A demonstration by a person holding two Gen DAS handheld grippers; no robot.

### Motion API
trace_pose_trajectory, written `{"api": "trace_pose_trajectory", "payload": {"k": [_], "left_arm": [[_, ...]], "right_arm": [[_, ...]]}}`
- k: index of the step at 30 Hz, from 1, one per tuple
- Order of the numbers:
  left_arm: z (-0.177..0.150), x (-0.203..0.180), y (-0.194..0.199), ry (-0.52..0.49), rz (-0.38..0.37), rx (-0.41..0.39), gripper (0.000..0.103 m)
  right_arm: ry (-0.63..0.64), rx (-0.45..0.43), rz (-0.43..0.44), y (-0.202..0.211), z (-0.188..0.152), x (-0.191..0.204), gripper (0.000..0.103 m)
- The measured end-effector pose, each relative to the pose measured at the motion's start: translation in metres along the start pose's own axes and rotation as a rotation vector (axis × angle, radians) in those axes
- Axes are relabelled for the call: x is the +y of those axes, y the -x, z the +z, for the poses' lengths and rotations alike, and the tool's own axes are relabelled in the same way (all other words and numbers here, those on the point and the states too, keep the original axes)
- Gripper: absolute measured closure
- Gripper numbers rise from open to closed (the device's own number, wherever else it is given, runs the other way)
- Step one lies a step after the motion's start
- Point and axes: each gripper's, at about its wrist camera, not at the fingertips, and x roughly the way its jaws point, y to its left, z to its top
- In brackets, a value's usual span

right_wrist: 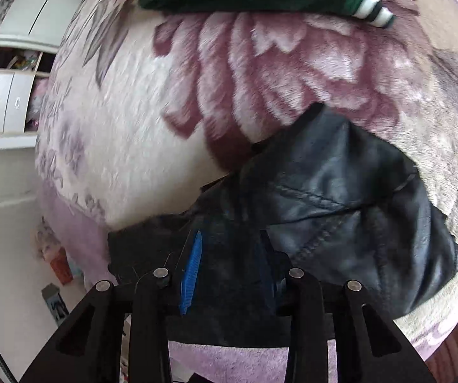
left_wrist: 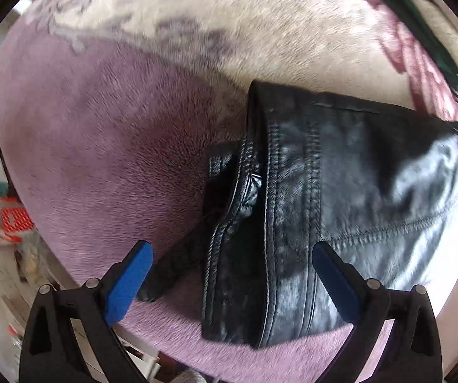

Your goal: Fold large clothes

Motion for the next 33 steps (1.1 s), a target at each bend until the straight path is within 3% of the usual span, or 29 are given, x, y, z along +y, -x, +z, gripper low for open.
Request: {"api": "trace_pose_trajectory", "payload": {"k": [2, 4, 7, 10, 14, 16, 19, 20, 22, 24, 28, 30, 33], "left_arm": [[0.005, -0.004, -0.002, 0.024, -0.023, -0.003, 0.0], [0.009, -0.013, 0.006, 0.004, -0.017, -0.028, 0.0], [0.012, -0.027, 0.024, -0.047, -0.001, -0.055, 0.0], [0.013, -0.049, 0.045, -0.116, 0.009, -0.071, 0.0], [0.006, -0.078, 0.07, -0.179, -0.031, -0.081, 0.0], [0.006, -0.104, 0.072, -0.206, -0.073, -0.07, 0.0], [0.007, -0.14, 0.065, -0.224, -0.135, -0.042, 0.0], [0.009, -0.148, 0.062, -0.219, -0.16, -0.035, 0.0], [0.015, -0.178, 0.036, -0.216, -0.182, 0.027, 0.0], [0.018, -0.199, 0.014, -0.215, -0.192, 0.046, 0.0], [0.02, -0.227, -0.035, -0.276, -0.063, 0.072, 0.0], [0.021, -0.228, -0.042, -0.275, -0.065, 0.064, 0.0], [0.023, -0.229, -0.043, -0.285, -0.069, 0.065, 0.0]], "right_arm": [[0.051, -0.014, -0.068, -0.026, -0.006, 0.011, 0.066], [0.096, 0.028, -0.207, -0.074, 0.009, 0.023, 0.066], [0.06, 0.034, -0.245, -0.083, 0.018, 0.027, 0.059], [0.033, 0.017, -0.133, -0.052, 0.007, 0.019, 0.057], [-0.15, -0.001, 0.07, 0.006, -0.042, -0.04, 0.056], [-0.25, -0.034, 0.106, 0.033, -0.078, -0.08, 0.045], [-0.388, -0.073, 0.116, 0.055, -0.131, -0.138, 0.041], [-0.437, -0.088, 0.132, 0.056, -0.149, -0.161, 0.038], [-0.518, -0.108, 0.145, 0.048, -0.172, -0.199, 0.021], [-0.565, -0.134, 0.179, 0.031, -0.186, -0.231, 0.018], [-0.625, -0.165, 0.362, -0.013, -0.19, -0.277, 0.018], [-0.645, -0.199, 0.455, -0.029, -0.183, -0.291, 0.016], [-0.649, -0.29, 0.526, -0.036, -0.171, -0.296, 0.01]]}}
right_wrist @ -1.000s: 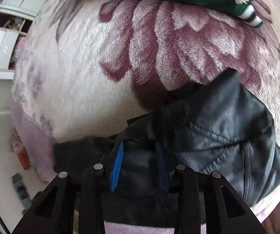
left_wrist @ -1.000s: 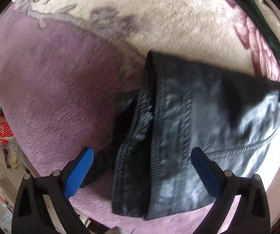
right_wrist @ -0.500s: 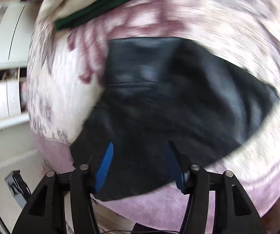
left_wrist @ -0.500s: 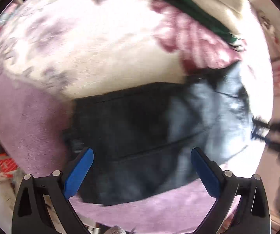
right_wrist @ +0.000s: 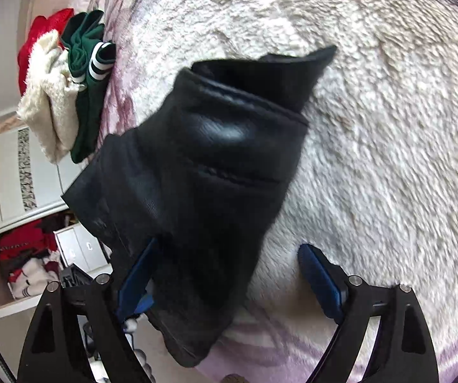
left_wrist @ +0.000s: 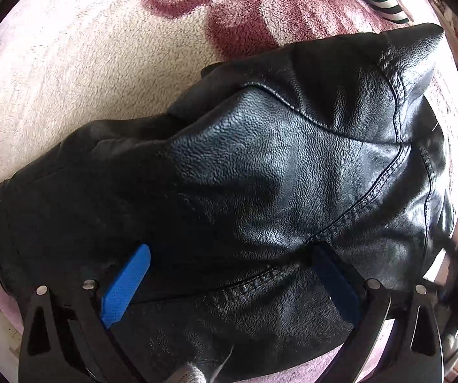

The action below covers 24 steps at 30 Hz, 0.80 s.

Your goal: Fold large clothes

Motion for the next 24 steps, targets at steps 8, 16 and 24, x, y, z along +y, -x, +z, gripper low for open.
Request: {"api": "trace_pose_trajectory", "payload": {"k": [8, 16, 24], "left_arm": [[0.013, 0.0, -0.009, 0.005, 0.004, 0.031, 0.0], [0.021, -0.001, -0.014, 0.011, 0.008, 0.026, 0.0], [0.011, 0.008, -0.014, 0.056, -0.024, 0.004, 0.0]], "right_arm": [[-0.023, -0.011, 0.224, -0.034, 0.025, 0.021, 0.017], [-0.036, 0.155, 0.332, -0.041, 0.026, 0.017, 0.019], [0.007, 0.156, 0.416, -0.054, 0.034, 0.059, 0.019]]}}
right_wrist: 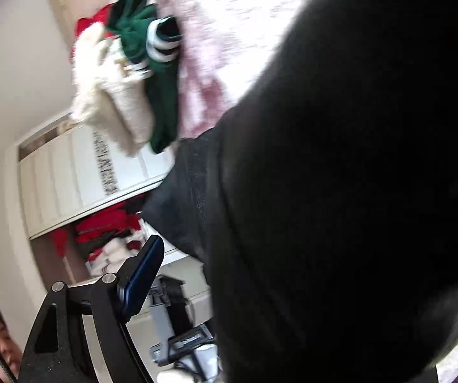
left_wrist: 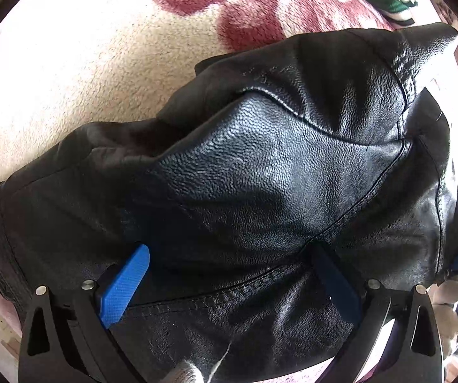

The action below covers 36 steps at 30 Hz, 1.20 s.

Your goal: Fold large clothes

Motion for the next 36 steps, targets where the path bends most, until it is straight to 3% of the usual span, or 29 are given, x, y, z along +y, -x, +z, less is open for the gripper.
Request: {"api": "trace_pose_trajectory", "payload": {"k": [2, 5, 6, 7, 9, 17, 29, 36], "left_arm": [[0.0, -0.002, -0.002, -0.01, 0.01, 0.012, 0.0], [0.0, -0.002, -0.003, -0.007, 0.013, 0.016, 0.0], [0.0, -0.002, -0.003, -0.006, 0.011, 0.018, 0.0], [0.002, -0.002, -0.004, -0.005, 0.009, 0.022, 0.0], [0.002, -0.003, -0.004, -0.012, 0.011, 0.026, 0.0], [0.002, 0.004, 0.004, -0.011, -0.022, 0.007, 0.0], [-0.01, 0.015, 0.011, -0.021, -0.066, -0.022, 0.0], [-0.016, 0.039, 0.023, -0.005, -0.157, -0.021, 0.0]], "right_arm": [[0.05, -0.015, -0.14, -0.008, 0.003, 0.001, 0.023], [-0.003, -0.05, -0.176, -0.013, 0.006, -0.003, 0.041], [0.003, -0.06, -0.199, -0.012, 0.003, 0.001, 0.059], [0.014, -0.068, -0.209, -0.01, -0.001, 0.006, 0.071], [0.025, -0.086, -0.202, -0.007, -0.013, 0.015, 0.077], [0.129, -0.101, -0.216, -0.023, -0.039, 0.08, 0.079], [0.22, -0.092, -0.276, -0.057, -0.053, 0.129, 0.079], [0.415, -0.042, -0.371, -0.106, -0.085, 0.185, 0.079]]}}
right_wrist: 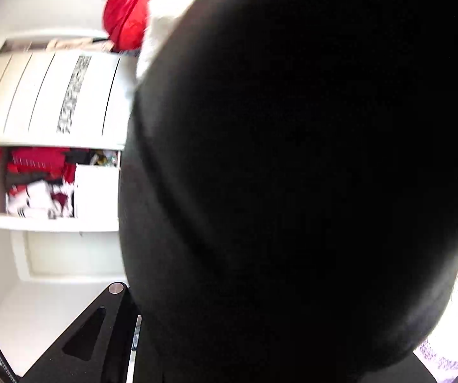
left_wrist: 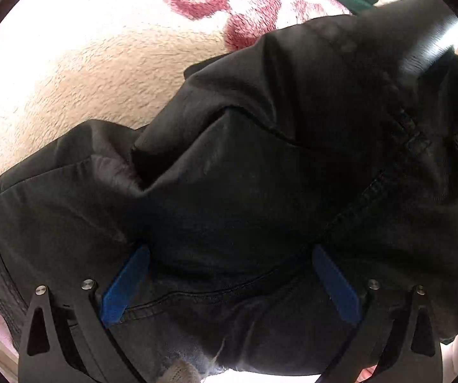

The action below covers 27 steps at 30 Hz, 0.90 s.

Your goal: Fold large clothes

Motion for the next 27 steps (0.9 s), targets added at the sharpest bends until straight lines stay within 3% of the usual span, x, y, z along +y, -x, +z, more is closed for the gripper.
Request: {"api": "trace_pose_trajectory", "payload": {"k": [5, 10, 14, 17, 20, 21, 22, 24, 27], "left_arm": [[-0.024, 0.06, 0.047, 0.094, -0.009, -0.057, 0.0], [-0.081, 0.158, 0.115, 0.246, 0.036, -0.13, 0.0], [-0.128, 0.227, 0.163, 0.335, 0.098, -0.162, 0.0], [-0.156, 0.269, 0.196, 0.385, 0.142, -0.188, 0.0], [-0.18, 0.295, 0.217, 0.422, 0.145, -0.229, 0.0], [-0.182, 0.301, 0.22, 0.431, 0.142, -0.232, 0.0], [-0.185, 0.306, 0.223, 0.436, 0.136, -0.234, 0.0], [-0.185, 0.306, 0.227, 0.439, 0.117, -0.247, 0.0], [-0.181, 0.298, 0.233, 0.415, 0.089, -0.269, 0.0]], "right_arm": [[0.19, 0.007, -0.048, -0.027, -0.016, 0.07, 0.08], [0.465, 0.048, -0.164, -0.076, -0.071, 0.157, 0.08], [0.631, 0.152, -0.231, -0.139, -0.134, 0.203, 0.08], [0.731, 0.327, -0.293, -0.202, -0.198, 0.22, 0.079], [0.707, 0.552, -0.349, -0.259, -0.24, 0.212, 0.062], [0.703, 0.585, -0.372, -0.268, -0.249, 0.212, 0.054], [0.713, 0.598, -0.38, -0.271, -0.254, 0.216, 0.038], [0.69, 0.647, -0.305, -0.267, -0.255, 0.228, 0.014], [0.716, 0.676, -0.272, -0.246, -0.252, 0.251, 0.012]]}}
